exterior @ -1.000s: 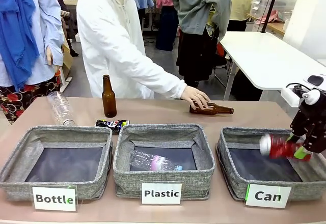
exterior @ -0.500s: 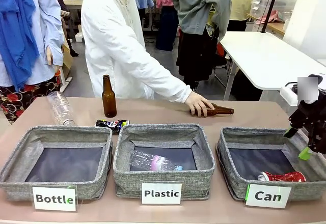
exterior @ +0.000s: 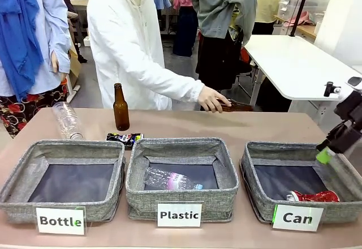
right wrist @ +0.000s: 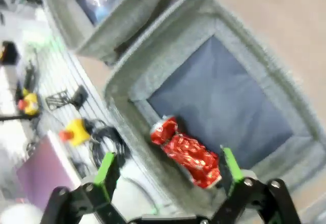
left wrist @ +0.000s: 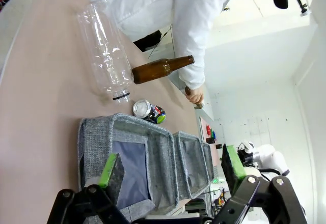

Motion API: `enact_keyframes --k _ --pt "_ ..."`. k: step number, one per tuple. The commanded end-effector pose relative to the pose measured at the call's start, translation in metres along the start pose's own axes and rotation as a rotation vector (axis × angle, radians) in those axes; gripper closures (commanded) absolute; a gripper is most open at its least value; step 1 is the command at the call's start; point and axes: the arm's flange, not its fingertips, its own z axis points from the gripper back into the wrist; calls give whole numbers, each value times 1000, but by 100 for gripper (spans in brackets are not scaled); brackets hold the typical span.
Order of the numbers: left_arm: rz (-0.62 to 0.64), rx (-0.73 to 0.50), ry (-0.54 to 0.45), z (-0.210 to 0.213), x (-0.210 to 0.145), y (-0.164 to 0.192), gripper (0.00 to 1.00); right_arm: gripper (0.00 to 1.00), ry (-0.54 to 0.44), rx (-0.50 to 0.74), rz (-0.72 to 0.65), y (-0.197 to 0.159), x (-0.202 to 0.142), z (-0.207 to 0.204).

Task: Sort the can waste into the basket.
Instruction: Pick up the can waste from the table and place it in the right Fabric basket.

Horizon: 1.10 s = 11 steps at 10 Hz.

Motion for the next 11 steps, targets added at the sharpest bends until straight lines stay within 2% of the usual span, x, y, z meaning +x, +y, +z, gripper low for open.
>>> enact_keyframes --k 1,4,5,6,7,11 --pt "-21 -15 -2 0 0 1 0 0 -520 407 -640 -14 9 22" --pt "-21 -15 -2 0 0 1 0 0 -704 1003 -675 -61 -19 38" --pt "-21 -15 -2 0 0 1 0 0 -765 1081 -716 -74 -24 36" --pt "-21 -15 -2 0 0 1 0 0 -799 1095 -760 -82 -25 32" --pt "-21 -15 -2 0 0 1 0 0 -296 603 -428 -54 -31 32" --pt "-21 -15 -2 0 0 1 0 0 -296 603 -428 -54 -31 32"
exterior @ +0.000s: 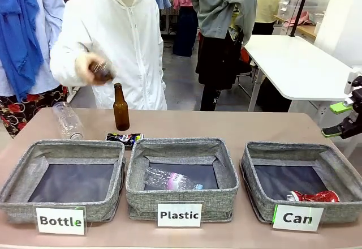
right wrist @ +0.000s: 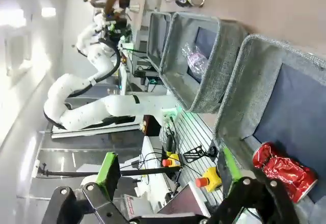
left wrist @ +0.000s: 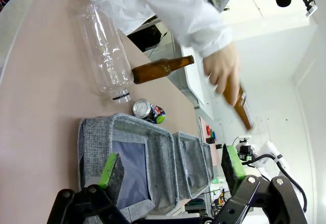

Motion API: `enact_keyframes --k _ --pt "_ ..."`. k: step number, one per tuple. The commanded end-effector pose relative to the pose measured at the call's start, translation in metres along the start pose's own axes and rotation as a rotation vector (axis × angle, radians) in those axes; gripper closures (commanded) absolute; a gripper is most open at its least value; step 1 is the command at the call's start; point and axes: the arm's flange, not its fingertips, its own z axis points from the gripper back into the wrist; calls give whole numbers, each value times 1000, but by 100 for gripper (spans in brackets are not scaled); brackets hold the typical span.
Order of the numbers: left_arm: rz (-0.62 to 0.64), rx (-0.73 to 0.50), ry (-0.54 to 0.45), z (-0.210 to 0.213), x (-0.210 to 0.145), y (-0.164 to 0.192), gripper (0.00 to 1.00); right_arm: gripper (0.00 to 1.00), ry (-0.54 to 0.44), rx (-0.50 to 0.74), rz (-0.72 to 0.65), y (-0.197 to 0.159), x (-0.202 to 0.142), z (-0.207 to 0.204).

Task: Sort the can waste into the basket.
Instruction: Pick up the can waste from the table and place it in the right Fabric basket.

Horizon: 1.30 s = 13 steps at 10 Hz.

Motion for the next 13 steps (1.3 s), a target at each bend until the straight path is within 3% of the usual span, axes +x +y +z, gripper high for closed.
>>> enact_keyframes --k 1,3,5,7,9,10,13 --pt "0 0 0 0 0 0 0 0 -12 -18 13 -3 -5 2" --pt "11 -141 -41 77 14 -59 0 0 -12 -18 13 -3 -5 2" --pt "-43 -164 -58 156 12 -79 0 0 -12 -18 13 -3 -5 2" --pt "-58 -284 -146 230 -2 -83 0 0 -12 -18 13 -3 -5 2" --pt "-66 -313 -219 251 -6 -80 0 0 -12 -18 13 -3 -5 2" --pt "-66 -301 -204 246 -2 -79 0 0 -12 -18 13 -3 -5 2" --pt "-66 -267 -51 207 7 -82 0 0 -12 -18 13 -3 -5 2"
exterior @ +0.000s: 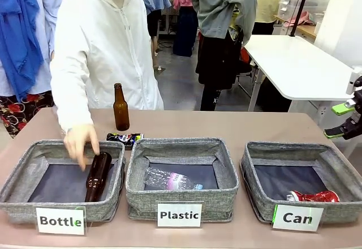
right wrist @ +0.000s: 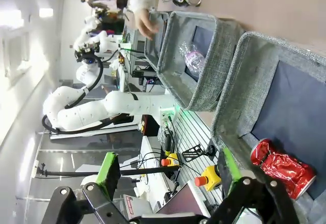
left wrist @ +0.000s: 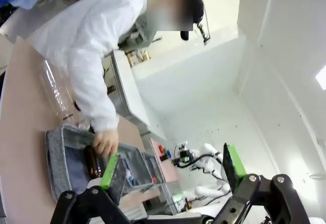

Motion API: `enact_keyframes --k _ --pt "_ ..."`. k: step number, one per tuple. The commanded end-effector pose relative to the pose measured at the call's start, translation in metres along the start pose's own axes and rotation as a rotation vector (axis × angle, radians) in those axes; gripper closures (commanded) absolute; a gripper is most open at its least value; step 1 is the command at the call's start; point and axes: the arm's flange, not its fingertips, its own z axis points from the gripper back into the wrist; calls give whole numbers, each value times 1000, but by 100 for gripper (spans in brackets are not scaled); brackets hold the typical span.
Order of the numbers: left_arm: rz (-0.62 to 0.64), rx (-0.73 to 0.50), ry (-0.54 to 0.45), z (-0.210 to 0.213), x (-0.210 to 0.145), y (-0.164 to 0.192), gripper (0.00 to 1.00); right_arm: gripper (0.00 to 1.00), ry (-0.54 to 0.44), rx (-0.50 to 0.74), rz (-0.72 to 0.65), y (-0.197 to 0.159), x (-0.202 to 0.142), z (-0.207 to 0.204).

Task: Sort the can waste into the basket.
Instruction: Pick up the can waste from the table and place it in the right Fabric basket.

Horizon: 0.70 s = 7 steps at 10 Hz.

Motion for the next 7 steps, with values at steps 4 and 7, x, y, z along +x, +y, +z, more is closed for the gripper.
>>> enact_keyframes --k 4,7 --pt "0 169 608 -149 -36 30 0 0 -7 -12 19 -1 -2 -1" --pt "-80 416 756 -218 -87 72 0 0 -7 -12 19 -1 -2 -1"
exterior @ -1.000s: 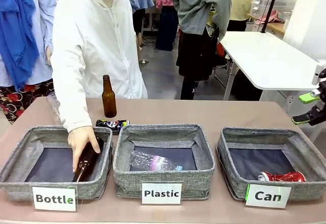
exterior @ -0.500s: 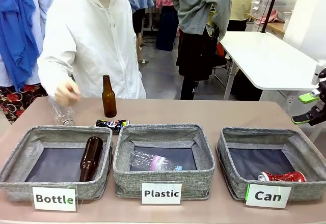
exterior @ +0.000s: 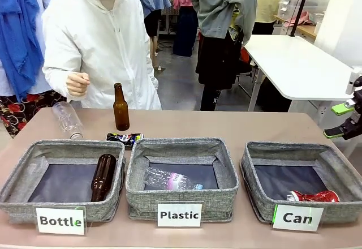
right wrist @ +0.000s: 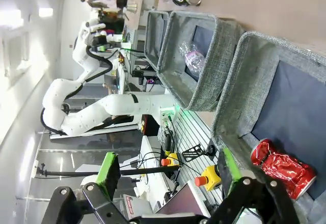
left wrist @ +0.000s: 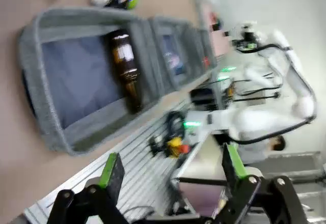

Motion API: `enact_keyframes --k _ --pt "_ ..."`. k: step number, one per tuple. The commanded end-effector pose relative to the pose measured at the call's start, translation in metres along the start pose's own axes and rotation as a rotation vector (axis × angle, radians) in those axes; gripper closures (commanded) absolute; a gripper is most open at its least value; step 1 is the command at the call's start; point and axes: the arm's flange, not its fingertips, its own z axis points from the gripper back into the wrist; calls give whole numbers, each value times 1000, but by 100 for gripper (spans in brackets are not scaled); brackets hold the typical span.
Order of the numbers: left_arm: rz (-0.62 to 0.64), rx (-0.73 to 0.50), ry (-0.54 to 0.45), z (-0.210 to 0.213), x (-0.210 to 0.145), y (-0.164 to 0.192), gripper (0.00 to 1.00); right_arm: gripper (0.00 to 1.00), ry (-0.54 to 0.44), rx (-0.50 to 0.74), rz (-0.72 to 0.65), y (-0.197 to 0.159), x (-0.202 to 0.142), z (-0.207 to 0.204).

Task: Sort the can waste into the basket.
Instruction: Pick up the can waste from the table and place it in the right Fabric basket.

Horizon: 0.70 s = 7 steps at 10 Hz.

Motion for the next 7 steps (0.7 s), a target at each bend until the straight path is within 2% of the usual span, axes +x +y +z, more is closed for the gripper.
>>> enact_keyframes --k 1,2,3,6,7 --pt "-60 113 28 -27 -9 4 0 0 -9 -12 19 -1 -2 0" --pt "-52 114 -17 -28 -8 2 0 0 -9 -12 19 -1 -2 0" --pt "-20 71 28 -23 0 5 0 0 -9 -12 19 -1 -2 0" --pt "-38 94 18 -28 5 7 0 0 -9 -12 19 -1 -2 0" --pt "-23 143 -38 -19 -14 0 0 0 -9 -12 19 -1 -2 0"
